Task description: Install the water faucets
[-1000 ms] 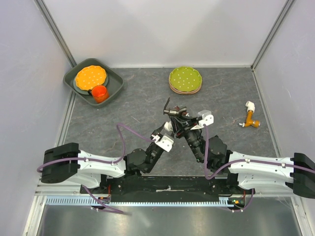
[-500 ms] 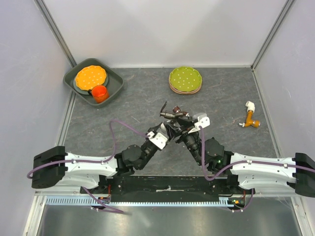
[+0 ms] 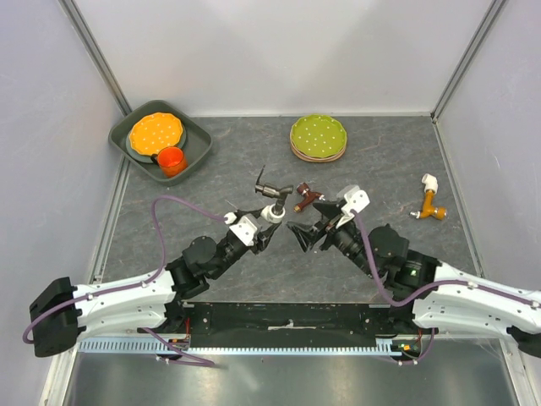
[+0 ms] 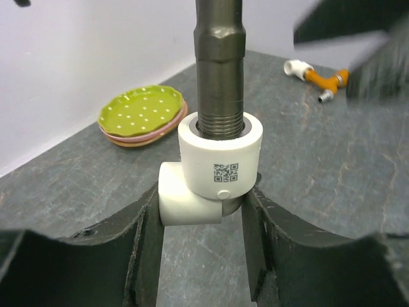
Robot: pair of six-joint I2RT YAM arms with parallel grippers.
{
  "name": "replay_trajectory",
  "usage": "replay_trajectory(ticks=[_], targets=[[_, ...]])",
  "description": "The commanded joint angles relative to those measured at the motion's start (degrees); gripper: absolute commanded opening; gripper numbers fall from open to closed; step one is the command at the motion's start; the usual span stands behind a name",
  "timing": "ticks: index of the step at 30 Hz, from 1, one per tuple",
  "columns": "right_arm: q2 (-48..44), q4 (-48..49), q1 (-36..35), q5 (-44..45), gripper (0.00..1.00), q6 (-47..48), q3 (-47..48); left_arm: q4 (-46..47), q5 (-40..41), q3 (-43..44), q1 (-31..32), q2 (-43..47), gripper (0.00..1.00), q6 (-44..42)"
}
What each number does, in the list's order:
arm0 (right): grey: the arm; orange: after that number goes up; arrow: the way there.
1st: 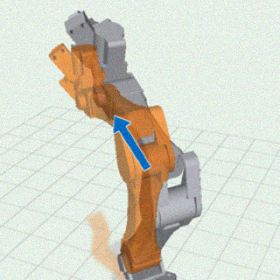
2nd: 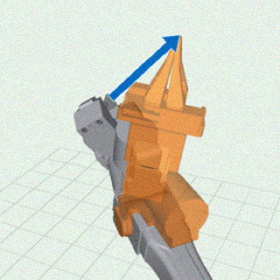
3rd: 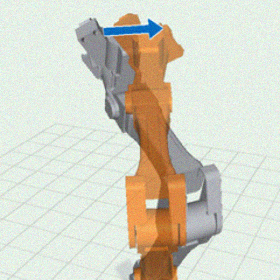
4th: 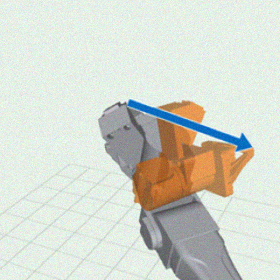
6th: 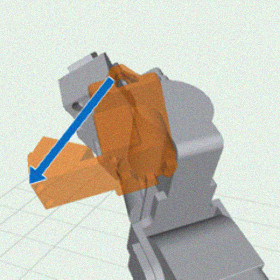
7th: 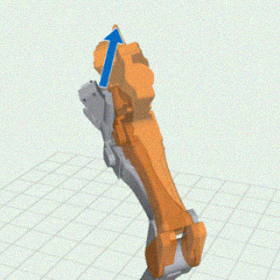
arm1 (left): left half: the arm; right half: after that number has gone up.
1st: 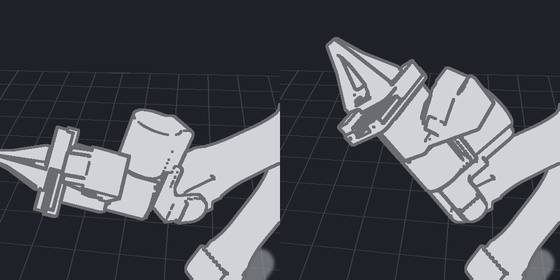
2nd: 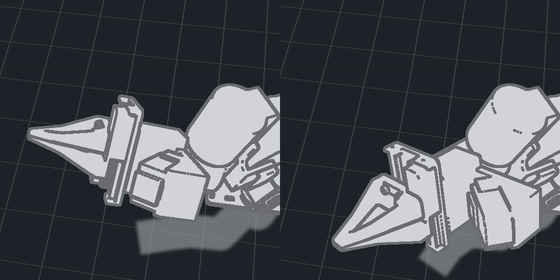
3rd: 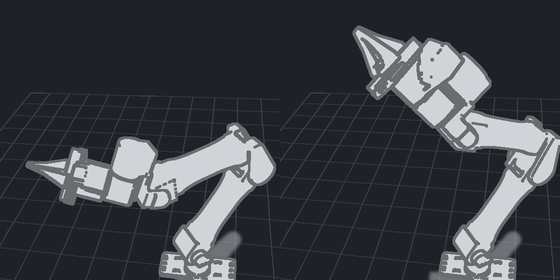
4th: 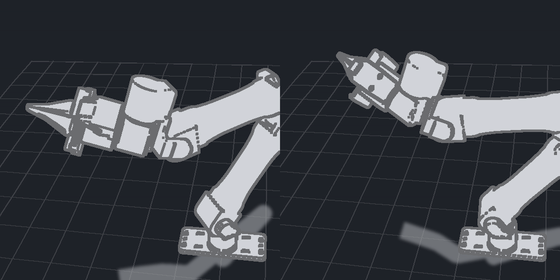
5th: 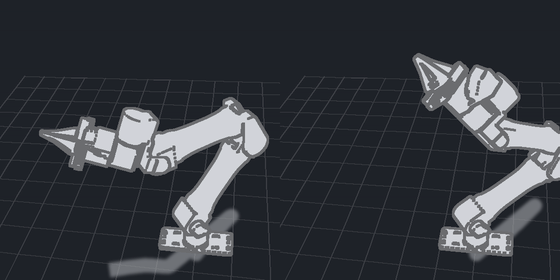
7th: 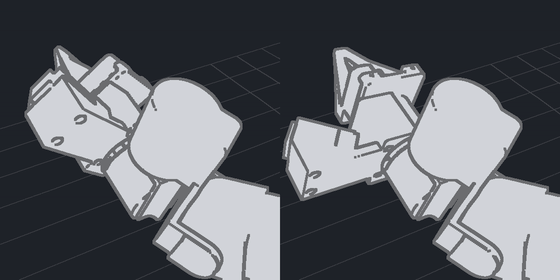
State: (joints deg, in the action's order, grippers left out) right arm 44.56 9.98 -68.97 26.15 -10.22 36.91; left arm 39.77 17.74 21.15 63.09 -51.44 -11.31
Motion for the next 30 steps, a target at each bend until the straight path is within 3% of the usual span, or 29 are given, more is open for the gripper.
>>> replay_trajectory(ticks=[1,4,15,21,30], targets=[[-1.76,-17.59,2.78,-6.45,0.89,0.99,11.83,-7.67,-5.78,3.37,-0.51,3.01,0.02,-0.45],[0.08,-26.83,4.54,-10.23,0.89,1.25,17.22,-14.00,-6.83,5.39,-0.51,3.54,0.02,-2.13],[9.40,-39.94,12.00,-23.15,0.88,1.69,31.64,-25.26,-9.56,9.35,-0.51,5.39,0.02,-5.65],[16.16,-43.63,17.19,-31.68,0.83,0.11,35.69,-30.71,-10.09,11.54,-0.51,6.53,0.02,-7.14],[18.81,-41.62,23.44,-44.25,0.70,-2.17,35.17,-35.72,-9.48,14.27,-0.42,6.27,0.02,-9.87]])
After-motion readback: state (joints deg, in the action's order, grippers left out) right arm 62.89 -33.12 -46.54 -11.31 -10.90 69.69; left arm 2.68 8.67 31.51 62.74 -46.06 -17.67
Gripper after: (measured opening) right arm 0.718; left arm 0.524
